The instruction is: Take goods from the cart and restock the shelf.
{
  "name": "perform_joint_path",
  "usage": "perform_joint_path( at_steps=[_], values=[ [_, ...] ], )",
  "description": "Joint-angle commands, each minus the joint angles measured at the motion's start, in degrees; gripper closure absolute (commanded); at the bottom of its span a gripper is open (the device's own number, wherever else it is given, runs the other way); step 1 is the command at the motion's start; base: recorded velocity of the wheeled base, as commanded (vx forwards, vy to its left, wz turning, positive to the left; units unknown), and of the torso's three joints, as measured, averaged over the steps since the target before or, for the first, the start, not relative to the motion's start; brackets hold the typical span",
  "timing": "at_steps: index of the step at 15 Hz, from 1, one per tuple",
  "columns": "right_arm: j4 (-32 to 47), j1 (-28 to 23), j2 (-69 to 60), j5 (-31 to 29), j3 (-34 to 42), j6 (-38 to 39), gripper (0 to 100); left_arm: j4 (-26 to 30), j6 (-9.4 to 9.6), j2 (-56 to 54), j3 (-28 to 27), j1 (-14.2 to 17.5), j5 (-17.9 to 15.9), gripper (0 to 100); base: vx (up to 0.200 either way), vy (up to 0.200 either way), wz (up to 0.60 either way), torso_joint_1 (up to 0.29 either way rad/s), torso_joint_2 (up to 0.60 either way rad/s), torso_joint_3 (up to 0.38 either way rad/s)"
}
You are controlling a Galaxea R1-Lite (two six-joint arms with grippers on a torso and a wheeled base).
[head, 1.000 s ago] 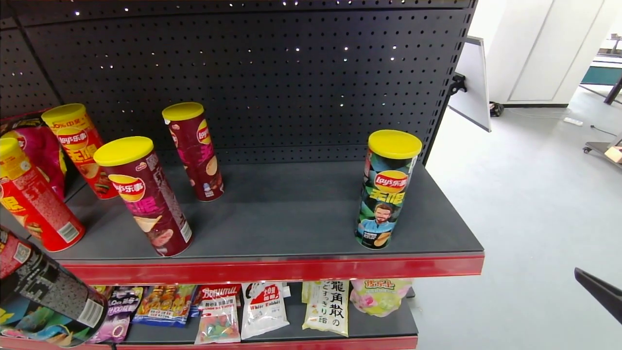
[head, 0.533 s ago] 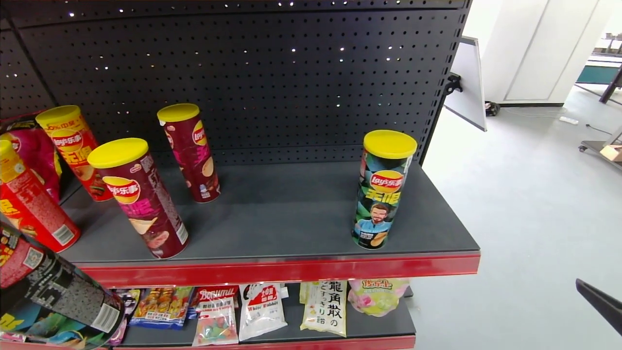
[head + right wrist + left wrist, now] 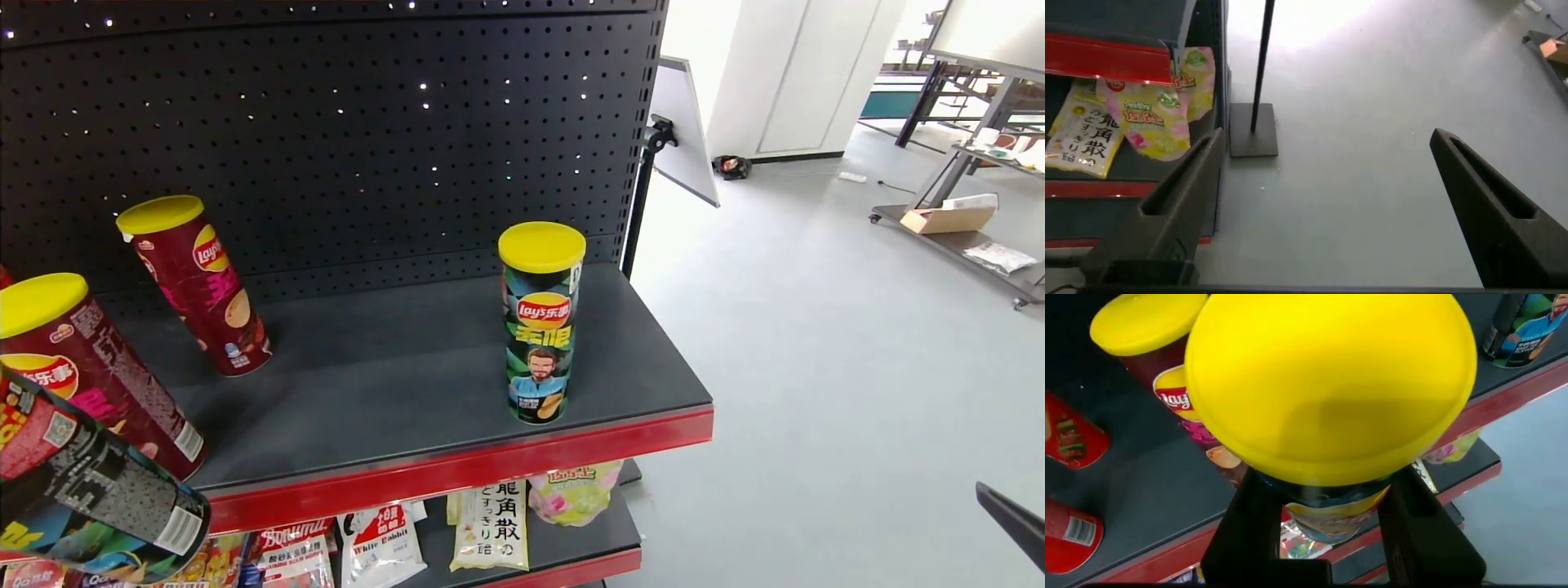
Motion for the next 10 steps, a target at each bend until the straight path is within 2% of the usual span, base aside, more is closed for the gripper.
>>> perform_joint_path(
  at_steps=[1, 2, 3, 5, 6, 7, 10],
  values=[
    [0.1, -0.1, -1.5, 0.7, 1.0, 0.1, 0, -0.1, 1.16, 0.9, -0.5, -0.1, -1.1, 100, 0.0, 0.0, 0.0, 0.0, 0.0, 0.0],
    [0.3, -0.2, -2.9, 1.0, 1.3, 0.2, 0, -0.4, 1.95, 2.2, -1.0, -0.1, -3.5, 100, 0.0, 0.0, 0.0, 0.0, 0.0, 0.0],
    [0.1, -0.2, -4.1, 0.8, 2.0, 0.2, 0, -2.9, 2.48, 5.5, -1.5, -0.1, -5.5, 100, 0.0, 0.0, 0.0, 0.0, 0.0, 0.0],
    [0.3, -0.1, -8.7, 1.1, 3.0, 0.3, 0, -9.2, 3.1, 11.8, -2.1, -0.8, -6.0, 100, 0.0, 0.0, 0.0, 0.0, 0.0, 0.0],
    [0.5, 0.4, -13.8, 2.6, 4.7, 1.2, 0, -15.7, 3.01, 16.9, -2.1, -2.0, -6.5, 100, 0.0, 0.0, 0.0, 0.0, 0.0, 0.0],
    [1.8, 0.4, -17.7, 3.2, 5.6, 1.6, 0, -18.0, 2.66, 19.1, -2.4, -3.1, -7.2, 100, 0.0, 0.0, 0.0, 0.0, 0.0, 0.0],
    [12.4, 0.0, -30.9, 2.5, 6.5, 1.7, 0, -18.4, 1.78, 24.5, -5.7, -6.0, -9.7, 100, 0.0, 0.0, 0.0, 0.0, 0.0, 0.0]
  ],
)
